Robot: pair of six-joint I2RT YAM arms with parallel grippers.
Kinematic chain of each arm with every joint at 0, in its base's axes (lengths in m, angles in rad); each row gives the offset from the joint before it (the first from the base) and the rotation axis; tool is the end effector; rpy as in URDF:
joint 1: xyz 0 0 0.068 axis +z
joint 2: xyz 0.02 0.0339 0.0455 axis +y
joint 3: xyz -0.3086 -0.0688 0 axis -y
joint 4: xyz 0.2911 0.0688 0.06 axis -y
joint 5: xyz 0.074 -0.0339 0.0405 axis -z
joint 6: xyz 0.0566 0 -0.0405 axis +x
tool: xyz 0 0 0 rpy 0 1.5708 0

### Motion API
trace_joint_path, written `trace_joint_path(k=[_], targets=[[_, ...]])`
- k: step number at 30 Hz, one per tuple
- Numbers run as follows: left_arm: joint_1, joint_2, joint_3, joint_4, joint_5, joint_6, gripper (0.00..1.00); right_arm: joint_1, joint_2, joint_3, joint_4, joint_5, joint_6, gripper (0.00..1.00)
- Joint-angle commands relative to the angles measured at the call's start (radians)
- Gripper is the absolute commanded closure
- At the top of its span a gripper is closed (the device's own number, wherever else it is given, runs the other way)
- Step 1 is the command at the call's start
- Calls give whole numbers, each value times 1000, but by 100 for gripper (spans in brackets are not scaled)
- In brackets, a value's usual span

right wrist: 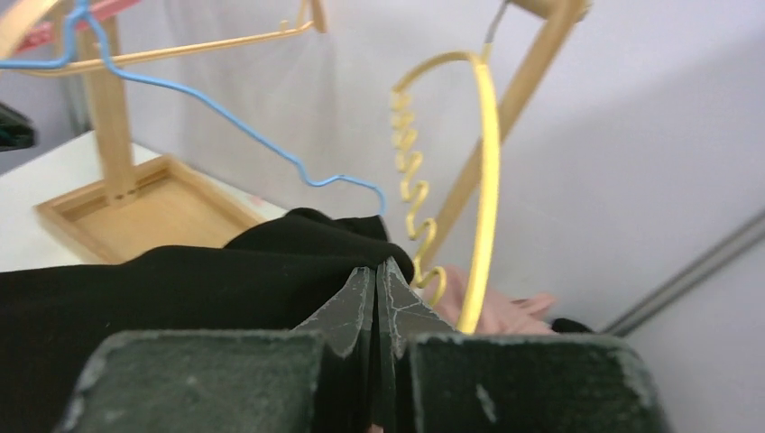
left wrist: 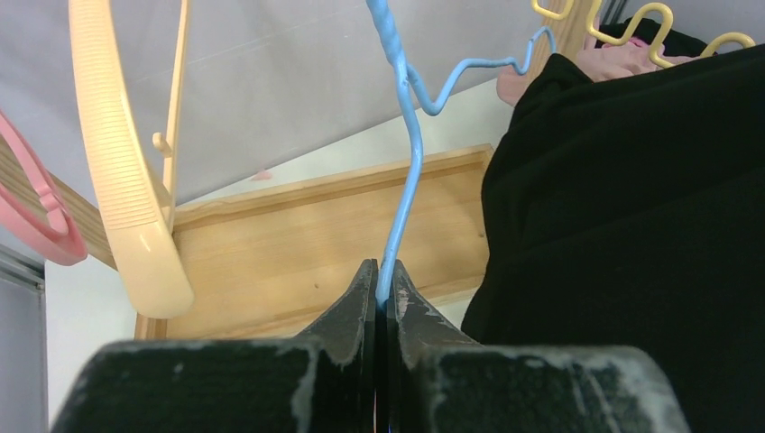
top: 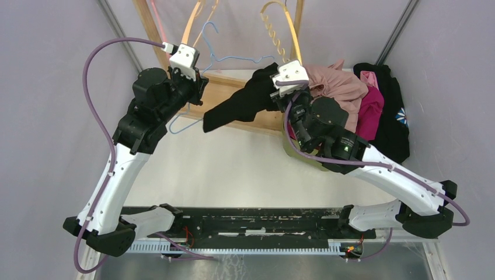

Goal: Remove the skirt from the hanger
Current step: Remove the skirt from the hanger, then place the skirt in the bin.

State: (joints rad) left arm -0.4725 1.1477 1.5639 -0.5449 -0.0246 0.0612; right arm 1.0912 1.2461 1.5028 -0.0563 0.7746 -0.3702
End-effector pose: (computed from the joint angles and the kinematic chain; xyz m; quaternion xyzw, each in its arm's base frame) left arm 0.2364 -0.1193 0.5507 0.1902 0.7266 -0.1258 0.6481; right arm 0.1736 0.2479 0.5607 -0.1733 0.6315 0.0292 0.7552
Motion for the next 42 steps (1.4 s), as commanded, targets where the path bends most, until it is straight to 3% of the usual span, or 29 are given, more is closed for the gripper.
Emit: trace_joint_path(k=[1,7,17,29,42], targets=[[0,-8,-2,79,-13,25,97,4,-75,-7,191,147,-209,99],[0,-8,-3,79,-15,29,97,-1,-197,-64,403,233,-403,99],[1,-3,-2,90,-3,21,97,-38,-263,-95,403,287,-485,99],[1,-2,16,84,-31,41,97,-247,-148,-12,157,186,-214,99],[0,6,16,82,-46,55,97,-508,-83,-30,40,70,9,99]])
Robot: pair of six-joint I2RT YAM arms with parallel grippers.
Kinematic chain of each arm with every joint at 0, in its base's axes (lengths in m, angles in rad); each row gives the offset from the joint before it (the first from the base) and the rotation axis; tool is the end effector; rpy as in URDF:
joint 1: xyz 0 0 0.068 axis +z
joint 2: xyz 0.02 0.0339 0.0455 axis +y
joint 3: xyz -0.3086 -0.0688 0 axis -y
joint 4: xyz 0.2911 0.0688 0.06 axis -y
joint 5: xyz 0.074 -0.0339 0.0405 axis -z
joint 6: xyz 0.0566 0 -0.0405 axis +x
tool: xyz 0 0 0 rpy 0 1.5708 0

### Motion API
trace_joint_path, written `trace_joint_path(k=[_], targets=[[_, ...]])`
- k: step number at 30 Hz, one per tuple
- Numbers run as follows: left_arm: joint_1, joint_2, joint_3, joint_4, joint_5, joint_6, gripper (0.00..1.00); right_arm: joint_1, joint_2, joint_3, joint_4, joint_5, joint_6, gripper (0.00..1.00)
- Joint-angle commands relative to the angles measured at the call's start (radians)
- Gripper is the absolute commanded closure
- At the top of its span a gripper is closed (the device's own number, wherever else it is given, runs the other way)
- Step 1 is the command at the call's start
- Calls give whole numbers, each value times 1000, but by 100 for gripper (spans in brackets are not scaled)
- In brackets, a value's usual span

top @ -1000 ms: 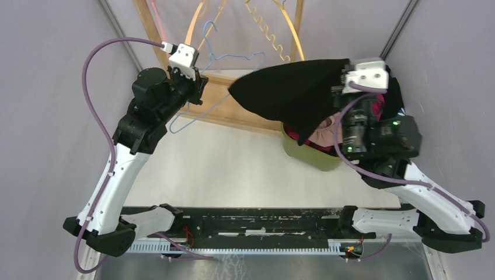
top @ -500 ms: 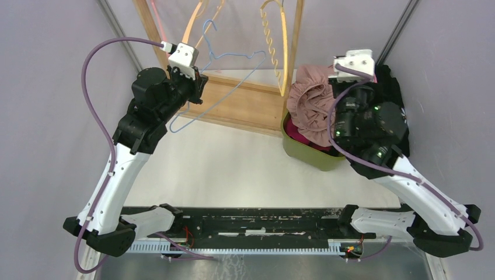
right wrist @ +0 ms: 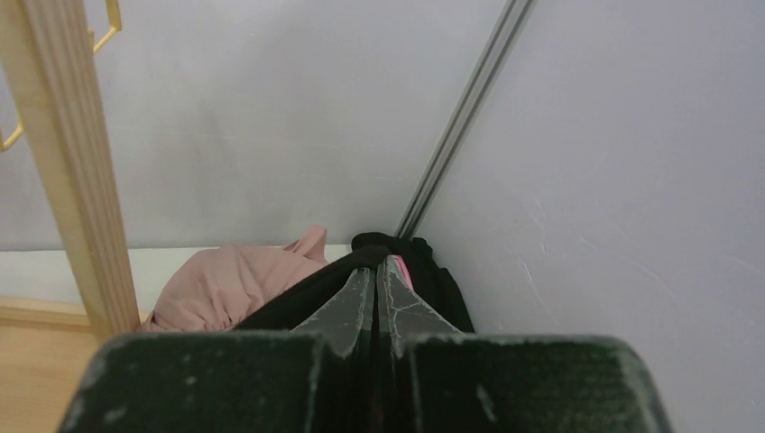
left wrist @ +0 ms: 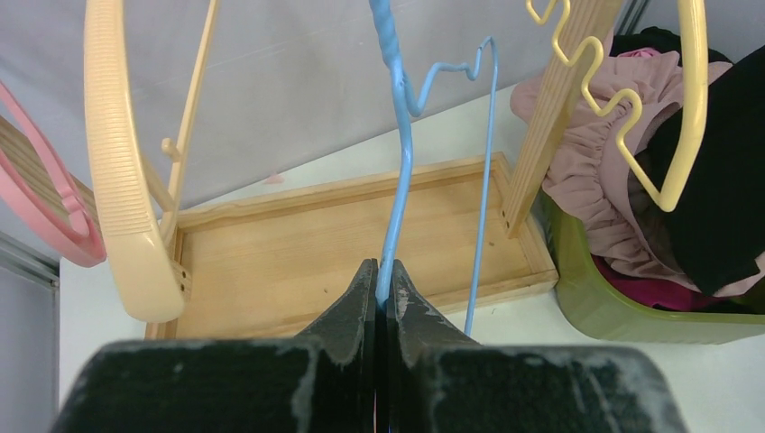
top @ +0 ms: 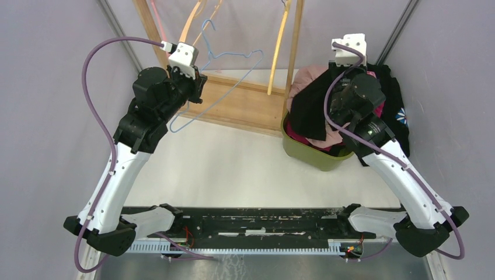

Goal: Remove the skirt from the hanger
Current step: Place the skirt in the bin.

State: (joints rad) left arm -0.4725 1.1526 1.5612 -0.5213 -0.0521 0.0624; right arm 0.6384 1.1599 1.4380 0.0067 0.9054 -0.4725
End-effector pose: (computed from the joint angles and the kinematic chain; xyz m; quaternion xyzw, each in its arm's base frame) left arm 0.2397 -0.1192 0.5515 0.1803 0.7236 -0.1166 0.6559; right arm 0.2391 0.1220 0.5646 0.0131 0.6427 -0.2017 0.7389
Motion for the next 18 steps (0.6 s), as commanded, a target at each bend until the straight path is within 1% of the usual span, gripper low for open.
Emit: trace_joint_path(k=[1,3,7,10,14,18], targets=[[0,2,19,59,-19,53,97,-74,11,35,-35,-73,129,99],[0,7,20,59,-21,54,97,-122,29,35,-69,-112,174,99],[1,17,23,65,-32,58,97,-244,80,26,-161,-248,311,99],[0,31,31,66,-46,63,97,-315,113,-11,-173,-330,372,99],[0,55,52,74,-61,73,97,-351,142,-71,-170,-383,419,99],[0,89,77,93,-86,93,97,-368,150,-188,-153,-444,493,99]])
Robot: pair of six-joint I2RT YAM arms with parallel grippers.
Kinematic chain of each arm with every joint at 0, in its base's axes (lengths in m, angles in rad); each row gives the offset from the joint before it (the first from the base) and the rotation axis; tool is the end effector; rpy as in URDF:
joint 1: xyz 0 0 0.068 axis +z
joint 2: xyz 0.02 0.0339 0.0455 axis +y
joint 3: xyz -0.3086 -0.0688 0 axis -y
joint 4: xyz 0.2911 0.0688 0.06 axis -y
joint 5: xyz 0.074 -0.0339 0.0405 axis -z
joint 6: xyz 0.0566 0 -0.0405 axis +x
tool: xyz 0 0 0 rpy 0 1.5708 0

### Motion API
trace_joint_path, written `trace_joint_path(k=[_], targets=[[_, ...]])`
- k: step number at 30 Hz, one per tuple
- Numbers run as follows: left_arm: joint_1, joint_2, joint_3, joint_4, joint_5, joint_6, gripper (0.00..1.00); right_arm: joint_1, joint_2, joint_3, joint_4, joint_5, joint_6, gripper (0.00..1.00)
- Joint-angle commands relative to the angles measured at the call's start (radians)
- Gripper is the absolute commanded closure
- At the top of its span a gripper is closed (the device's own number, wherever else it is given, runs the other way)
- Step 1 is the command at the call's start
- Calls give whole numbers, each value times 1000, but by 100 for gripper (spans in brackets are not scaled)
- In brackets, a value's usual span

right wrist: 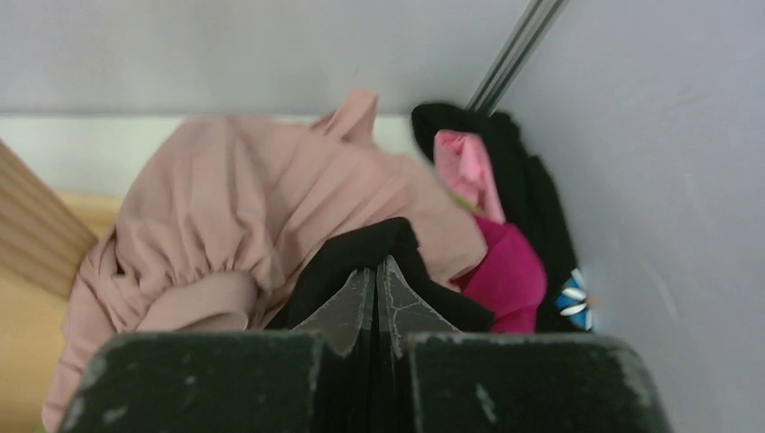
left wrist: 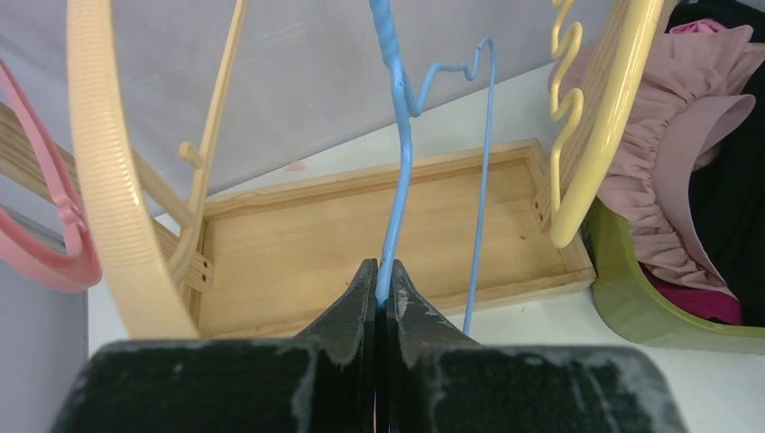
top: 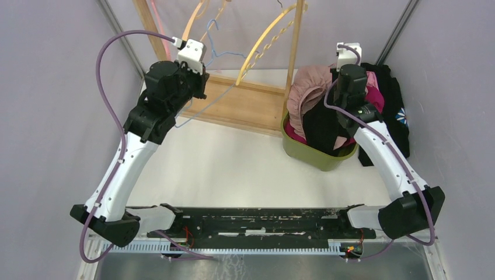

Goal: Remove the skirt from the hanger
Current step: Place the skirt in the bin, then place the hanger at the clothesline.

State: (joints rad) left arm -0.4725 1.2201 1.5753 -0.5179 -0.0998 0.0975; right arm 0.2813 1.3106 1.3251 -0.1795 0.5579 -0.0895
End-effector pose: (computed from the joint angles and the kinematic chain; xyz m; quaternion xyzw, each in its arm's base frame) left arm 0.2649 -0.1291 0.5397 0.1831 0.7396 -0.0832 0.6423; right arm 0.3457 0.0687 0.4559 0.0397 0.7537 -0.1496 0.6387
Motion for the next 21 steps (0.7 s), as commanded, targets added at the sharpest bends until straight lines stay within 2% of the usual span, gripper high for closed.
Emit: trace_joint_path(k=[1,6,10,21], targets=[[0,33,71,96,-44,64,97,-11,1,-108,38,-120,143,99],[1,116,160,106,-35,87,97,-10,8,-239,48,-244,263,99],[1,188,241,126,-45,107,97,-10,20,-271,22,-350,304,99],[1,235,281,223,-40,94,97,-10,-4,-278,35,-346,278,99]])
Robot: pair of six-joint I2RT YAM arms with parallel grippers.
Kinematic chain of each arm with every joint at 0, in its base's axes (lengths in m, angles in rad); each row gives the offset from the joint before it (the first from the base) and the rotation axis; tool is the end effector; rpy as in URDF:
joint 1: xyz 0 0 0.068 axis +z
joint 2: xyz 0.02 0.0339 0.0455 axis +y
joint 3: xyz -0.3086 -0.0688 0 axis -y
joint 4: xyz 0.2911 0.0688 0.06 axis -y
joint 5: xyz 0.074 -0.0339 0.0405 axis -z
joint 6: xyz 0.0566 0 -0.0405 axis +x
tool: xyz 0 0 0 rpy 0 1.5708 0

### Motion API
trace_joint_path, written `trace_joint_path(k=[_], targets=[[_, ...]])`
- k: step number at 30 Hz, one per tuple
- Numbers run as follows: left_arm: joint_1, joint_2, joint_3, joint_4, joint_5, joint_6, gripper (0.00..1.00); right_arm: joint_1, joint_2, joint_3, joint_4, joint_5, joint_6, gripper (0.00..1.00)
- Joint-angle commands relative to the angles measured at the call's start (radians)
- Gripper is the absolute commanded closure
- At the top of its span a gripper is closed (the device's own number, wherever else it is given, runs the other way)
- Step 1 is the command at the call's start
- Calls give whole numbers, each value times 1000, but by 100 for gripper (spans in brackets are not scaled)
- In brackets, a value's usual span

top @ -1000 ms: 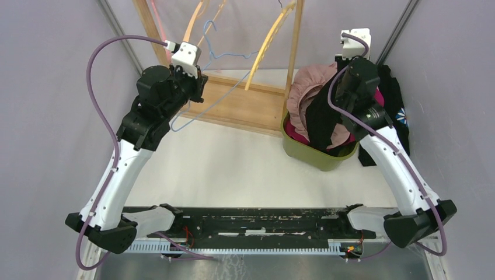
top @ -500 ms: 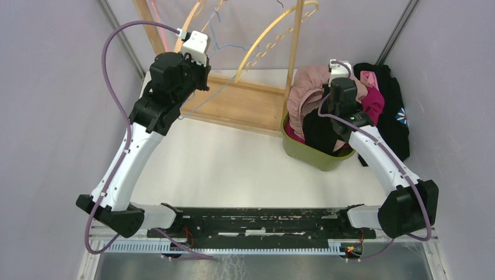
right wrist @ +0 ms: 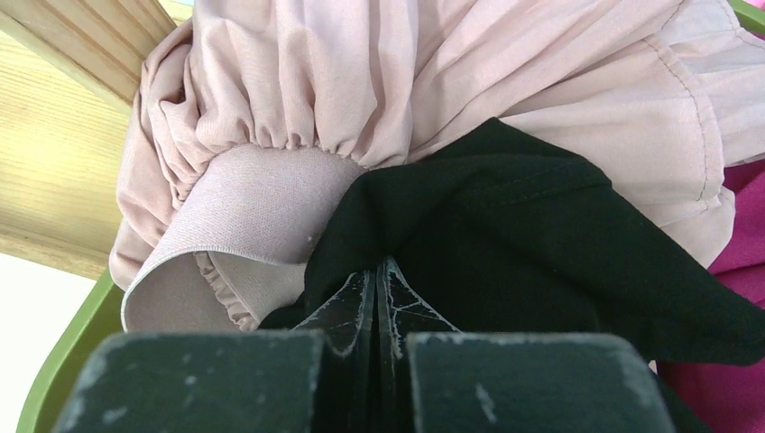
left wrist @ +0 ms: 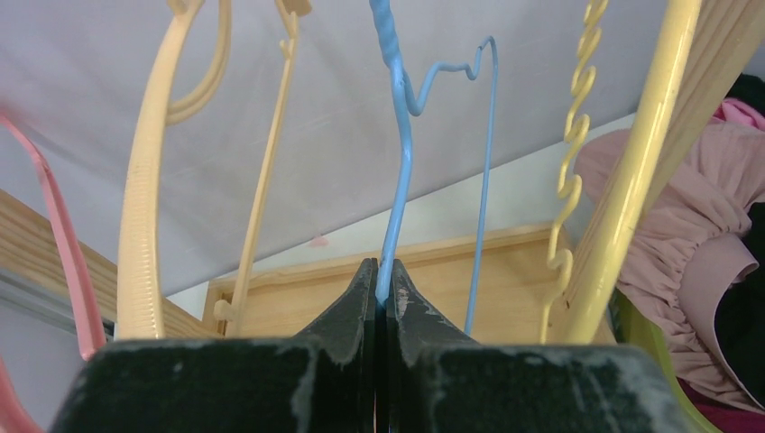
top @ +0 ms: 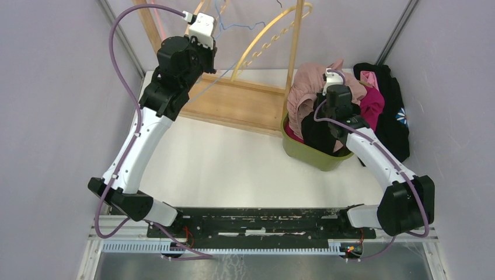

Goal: Remove the skirt from the hanger
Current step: Place the hanger at the clothesline.

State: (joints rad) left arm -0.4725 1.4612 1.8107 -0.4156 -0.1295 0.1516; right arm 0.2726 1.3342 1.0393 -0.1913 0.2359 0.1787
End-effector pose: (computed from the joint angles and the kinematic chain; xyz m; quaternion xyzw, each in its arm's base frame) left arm 0.3319 -0.1614 0.5677 0.1816 0.7069 -0.0623 0.6807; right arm 0.3481 0.0836 0.3260 0.0207 0.8525 0.0164 0.5221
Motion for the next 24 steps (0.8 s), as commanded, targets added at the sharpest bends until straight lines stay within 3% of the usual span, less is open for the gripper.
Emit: trace_joint_path(k=[1,7,20,24], targets=[[1,8,59,129,-12,43,97,-1,-24,13,47,-30,12,99],[1,83,116,225,10,29,97,-1,-18,24,53,-60,33,99],[3,441,496,53,-17,21,97,-1,-51,25,44,-57,7,99],[1,448,452,24,-62,24,97,-2,-60,21,39,-54,4,99]])
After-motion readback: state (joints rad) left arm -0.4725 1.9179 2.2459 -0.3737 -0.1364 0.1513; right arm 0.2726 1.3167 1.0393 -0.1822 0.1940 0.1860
